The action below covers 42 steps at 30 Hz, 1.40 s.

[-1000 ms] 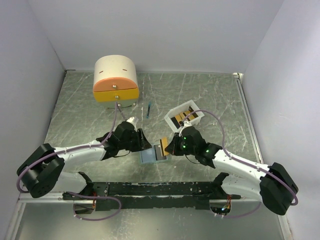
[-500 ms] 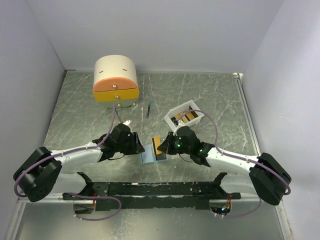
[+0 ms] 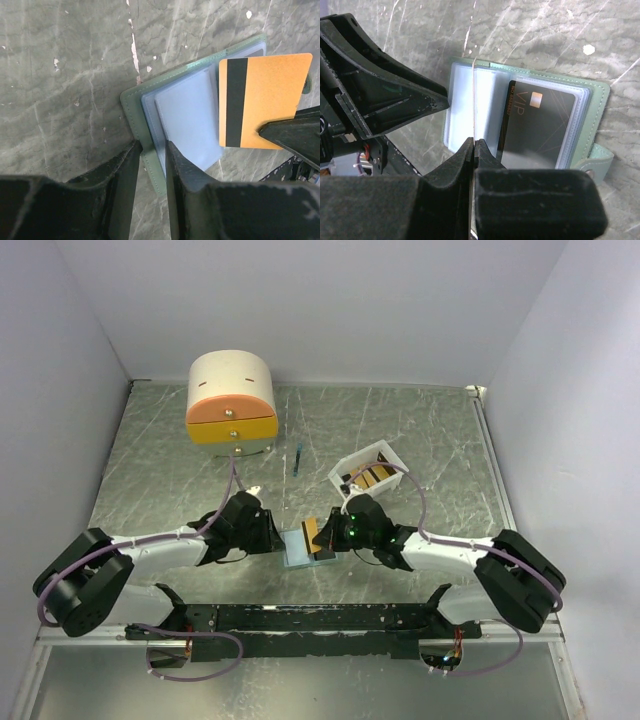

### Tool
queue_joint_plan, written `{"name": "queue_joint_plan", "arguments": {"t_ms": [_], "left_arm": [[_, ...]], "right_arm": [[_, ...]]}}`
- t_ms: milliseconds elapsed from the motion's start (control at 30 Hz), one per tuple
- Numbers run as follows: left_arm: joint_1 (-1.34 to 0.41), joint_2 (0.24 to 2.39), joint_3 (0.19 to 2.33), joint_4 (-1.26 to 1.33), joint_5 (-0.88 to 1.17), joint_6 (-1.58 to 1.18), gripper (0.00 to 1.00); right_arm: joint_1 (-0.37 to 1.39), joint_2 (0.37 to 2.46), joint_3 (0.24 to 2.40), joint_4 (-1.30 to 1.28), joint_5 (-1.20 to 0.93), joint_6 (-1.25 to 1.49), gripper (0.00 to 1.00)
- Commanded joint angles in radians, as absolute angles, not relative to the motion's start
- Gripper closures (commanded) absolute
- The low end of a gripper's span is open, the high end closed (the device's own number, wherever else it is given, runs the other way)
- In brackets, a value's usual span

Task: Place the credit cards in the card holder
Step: Insert the credit card into the card holder.

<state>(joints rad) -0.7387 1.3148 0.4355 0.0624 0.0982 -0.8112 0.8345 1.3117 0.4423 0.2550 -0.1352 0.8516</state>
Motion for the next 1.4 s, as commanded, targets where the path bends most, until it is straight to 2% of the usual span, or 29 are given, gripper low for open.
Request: {"name": "queue_joint_plan", "arguments": {"t_ms": [0,567,800,1367], "left_arm": [[-0.732,1.319,0.419,0.038,0.087,-0.798,0.63],[-0.734,1.21,0.453,0.037,0.139,-0.806,0.75],[-0.735,1.268,0.426,0.106,0.166,-0.802,0.91],[-0.735,1.339,0.394,0.107,0.144,-0.805,0.91]], "right_arm": [[0.84,1.336,0.422,0.309,-0.131,0.827,1.0],[0.837,1.292,0.379,0.287,-0.064,0.827,1.0],[0.837,1.306,0.374,0.316,-0.078,0.841,1.0],[0.81,1.344,0.325,0.414,-0.125,0.917,1.0]]}}
